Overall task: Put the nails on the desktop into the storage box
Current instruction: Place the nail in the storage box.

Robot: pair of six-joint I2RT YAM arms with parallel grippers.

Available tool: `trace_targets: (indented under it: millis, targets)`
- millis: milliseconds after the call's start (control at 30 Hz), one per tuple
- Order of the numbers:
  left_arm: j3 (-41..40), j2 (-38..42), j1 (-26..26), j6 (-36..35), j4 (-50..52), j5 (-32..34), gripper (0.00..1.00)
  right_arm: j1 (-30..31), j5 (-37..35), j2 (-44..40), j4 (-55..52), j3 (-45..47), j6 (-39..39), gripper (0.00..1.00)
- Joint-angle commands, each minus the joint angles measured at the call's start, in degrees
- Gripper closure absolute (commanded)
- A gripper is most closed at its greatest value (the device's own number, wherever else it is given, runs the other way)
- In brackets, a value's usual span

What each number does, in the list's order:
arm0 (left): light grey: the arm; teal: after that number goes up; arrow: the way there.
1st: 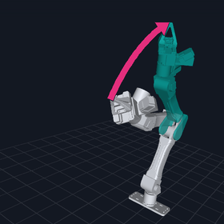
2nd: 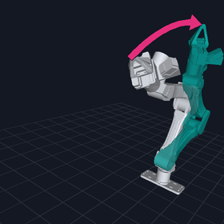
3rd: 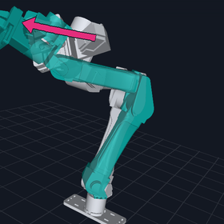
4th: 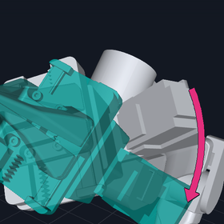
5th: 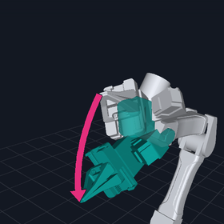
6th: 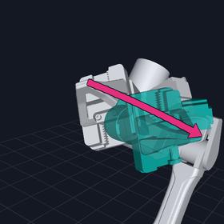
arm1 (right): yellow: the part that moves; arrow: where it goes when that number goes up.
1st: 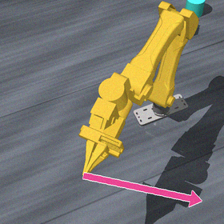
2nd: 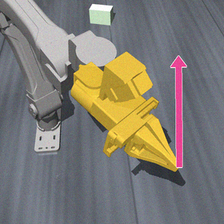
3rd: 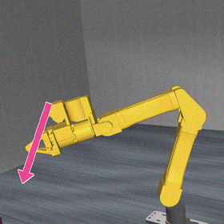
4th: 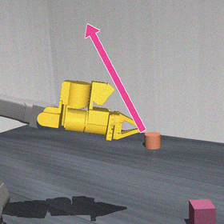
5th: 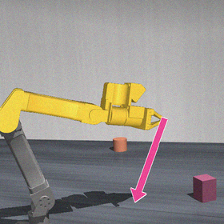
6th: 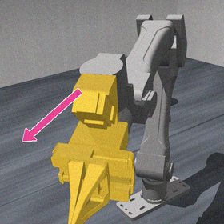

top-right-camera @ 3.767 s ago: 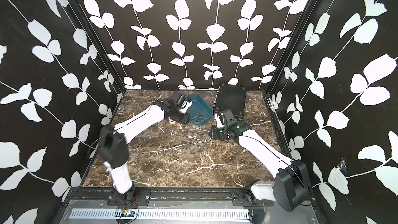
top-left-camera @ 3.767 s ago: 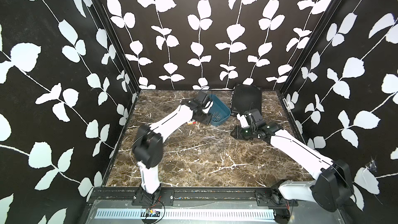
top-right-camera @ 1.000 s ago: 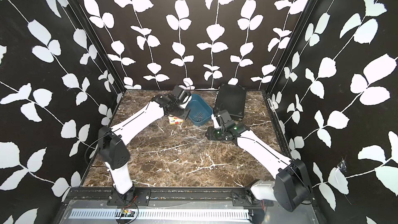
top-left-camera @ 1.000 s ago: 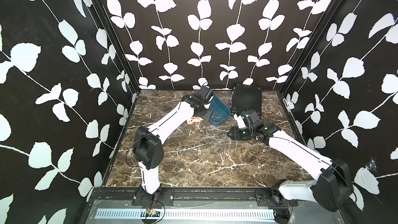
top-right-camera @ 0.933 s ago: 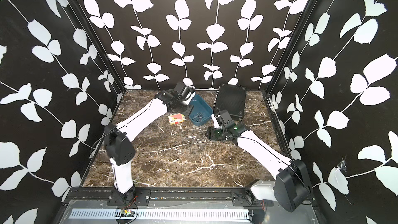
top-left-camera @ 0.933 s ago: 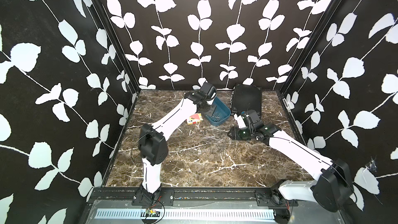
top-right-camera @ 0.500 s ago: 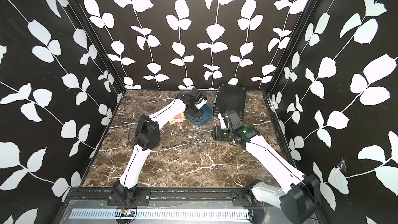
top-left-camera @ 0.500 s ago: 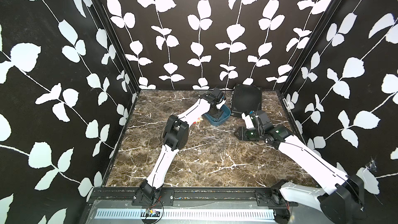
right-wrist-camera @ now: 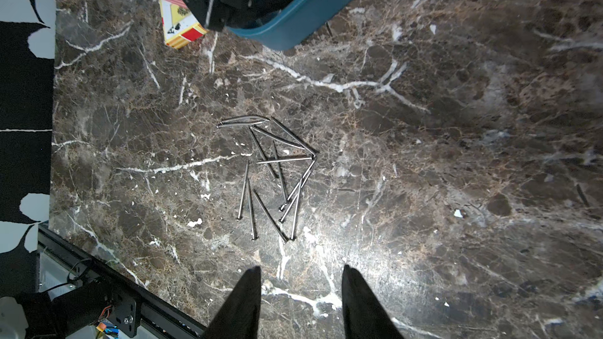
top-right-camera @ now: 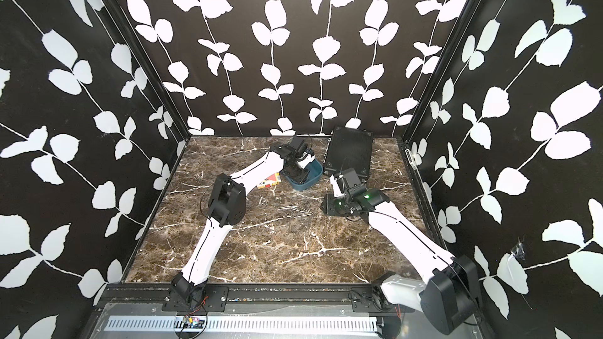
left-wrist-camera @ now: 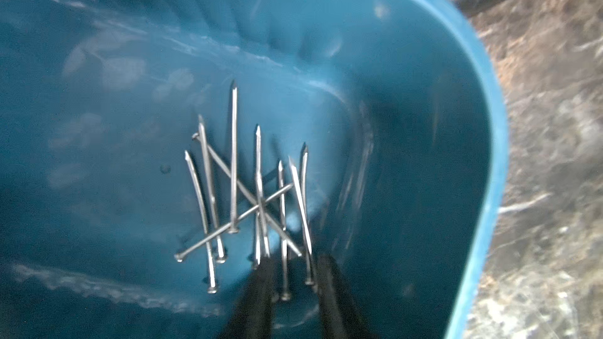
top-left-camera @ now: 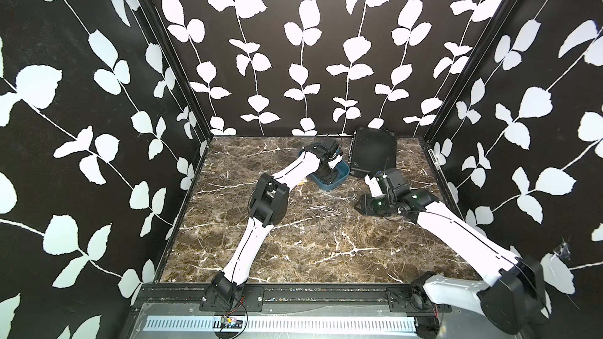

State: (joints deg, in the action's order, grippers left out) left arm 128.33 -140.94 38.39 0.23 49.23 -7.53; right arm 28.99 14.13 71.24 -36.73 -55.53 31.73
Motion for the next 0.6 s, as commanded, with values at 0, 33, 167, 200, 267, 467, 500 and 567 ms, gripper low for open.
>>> trace_targets:
  millis: [0,33,167,200,267,467,500,567]
  targets:
    - [0.9,4.9,-0.4,2.3,-0.4,-1.7,0.67,-0.1,1.2,2.0,1.2,1.4,0.1,0.57]
    - [0.5,6.3,-0.4,2.7,-0.5,-1.7,0.67,0.0,1.6,2.7,1.0,1.2,0.2,0.57]
    - [-4.4,14.0,-0.4,3.0,-1.1,-0.2,0.64,1.9,1.3,5.8,0.0,0.1,0.2,0.57]
    - [-6.9,16.7,-0.5,2.8,-1.4,0.2,0.63,2.9,0.9,6.5,0.1,0.1,0.1,0.57]
    - [-13.0,22.0,-0.4,2.4,-2.2,1.3,0.61,5.6,0.5,7.6,0.7,0.0,-1.1,0.57]
    - [-37.0,38.3,-0.5,2.9,-4.6,4.2,0.6,14.6,-2.5,12.9,0.5,-2.2,-7.8,0.57]
    - [-41.0,40.9,-0.5,3.6,-5.2,4.8,0.6,15.8,-3.2,13.9,0.4,-2.7,-9.2,0.57]
    - [-47.5,44.9,-0.5,5.4,-6.2,5.6,0.6,16.9,-3.8,15.8,0.3,-3.6,-10.7,0.58]
